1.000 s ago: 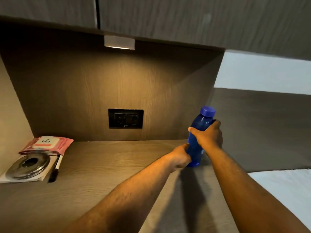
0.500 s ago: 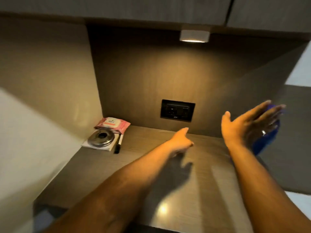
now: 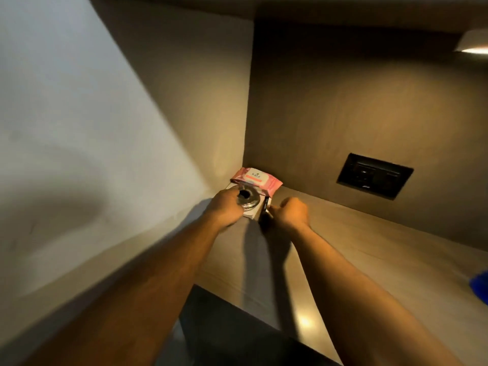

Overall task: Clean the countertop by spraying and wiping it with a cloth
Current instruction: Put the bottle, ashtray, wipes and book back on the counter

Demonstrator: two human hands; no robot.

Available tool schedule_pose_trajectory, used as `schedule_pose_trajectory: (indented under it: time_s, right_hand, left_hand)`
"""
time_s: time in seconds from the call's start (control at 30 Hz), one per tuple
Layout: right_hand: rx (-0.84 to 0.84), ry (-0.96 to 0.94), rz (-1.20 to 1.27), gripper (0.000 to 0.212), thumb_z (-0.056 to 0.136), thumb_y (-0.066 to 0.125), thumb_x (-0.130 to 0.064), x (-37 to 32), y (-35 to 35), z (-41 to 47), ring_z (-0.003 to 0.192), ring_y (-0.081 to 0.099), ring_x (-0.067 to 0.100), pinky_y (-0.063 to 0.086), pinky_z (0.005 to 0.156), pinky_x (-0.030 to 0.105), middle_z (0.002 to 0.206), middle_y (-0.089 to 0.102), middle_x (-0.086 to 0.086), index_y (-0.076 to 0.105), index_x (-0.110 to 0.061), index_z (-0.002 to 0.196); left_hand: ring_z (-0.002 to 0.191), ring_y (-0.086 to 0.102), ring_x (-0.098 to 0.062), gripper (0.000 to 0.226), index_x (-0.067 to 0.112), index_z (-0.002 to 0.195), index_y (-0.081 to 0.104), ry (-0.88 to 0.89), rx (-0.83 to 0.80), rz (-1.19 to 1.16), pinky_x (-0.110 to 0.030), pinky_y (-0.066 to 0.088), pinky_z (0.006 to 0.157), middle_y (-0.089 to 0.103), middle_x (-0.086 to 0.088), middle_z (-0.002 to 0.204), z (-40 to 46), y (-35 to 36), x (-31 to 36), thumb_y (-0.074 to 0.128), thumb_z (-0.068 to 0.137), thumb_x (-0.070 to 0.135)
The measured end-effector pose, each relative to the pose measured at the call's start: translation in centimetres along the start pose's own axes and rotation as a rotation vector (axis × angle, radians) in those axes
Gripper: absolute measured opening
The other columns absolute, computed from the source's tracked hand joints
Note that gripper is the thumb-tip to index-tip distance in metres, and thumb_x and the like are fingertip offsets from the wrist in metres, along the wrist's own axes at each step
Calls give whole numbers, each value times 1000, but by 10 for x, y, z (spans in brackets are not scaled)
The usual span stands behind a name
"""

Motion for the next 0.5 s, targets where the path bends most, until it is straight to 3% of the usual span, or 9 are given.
schedule_pose_trajectory:
  time_s: [0.13, 0.3, 0.4, 0.5]
  right_hand:
    - [-100, 39, -25, 36, 85, 68, -38, -6, 35, 4, 101, 65, 32, 54, 87, 41, 110, 70, 14, 66, -10, 108]
    - [-120, 40, -118, 31, 86, 65, -36, -8, 53, 11, 99, 66, 32, 53, 81, 37, 109, 70, 13, 66, -12, 106]
    - [-84, 79, -131, 29, 86, 63, -31, -1, 55, 12, 99, 66, 31, 56, 86, 41, 108, 70, 12, 66, -12, 108]
    - [-33, 101, -139, 26, 84, 65, -31, 5, 50, 11, 92, 67, 29, 57, 79, 38, 100, 71, 9, 67, -13, 102]
  left_hand:
    - [101, 62, -23, 26, 21, 113, 63, 43, -14, 112, -36, 51, 86, 67, -4, 114, 3, -1, -13, 61, 87, 22]
    - [110, 57, -27, 45, 20, 130, 52, 159, -102, 322, -40, 50, 92, 57, -8, 127, 28, 1, -11, 60, 88, 33]
    - [112, 56, -27, 46, 20, 129, 54, 188, -179, 360, -40, 48, 95, 55, -6, 132, 38, 15, -14, 60, 87, 39]
    - [112, 55, -26, 52, 19, 123, 58, 229, -137, 404, -35, 48, 92, 56, -7, 129, 51, 19, -14, 66, 81, 48]
Point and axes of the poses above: each hand's wrist, its own z-axis towards the middle knuckle, its own y-axis out of the palm, x = y × z, the point moved 7 cm from there along z, towards the middle knuckle
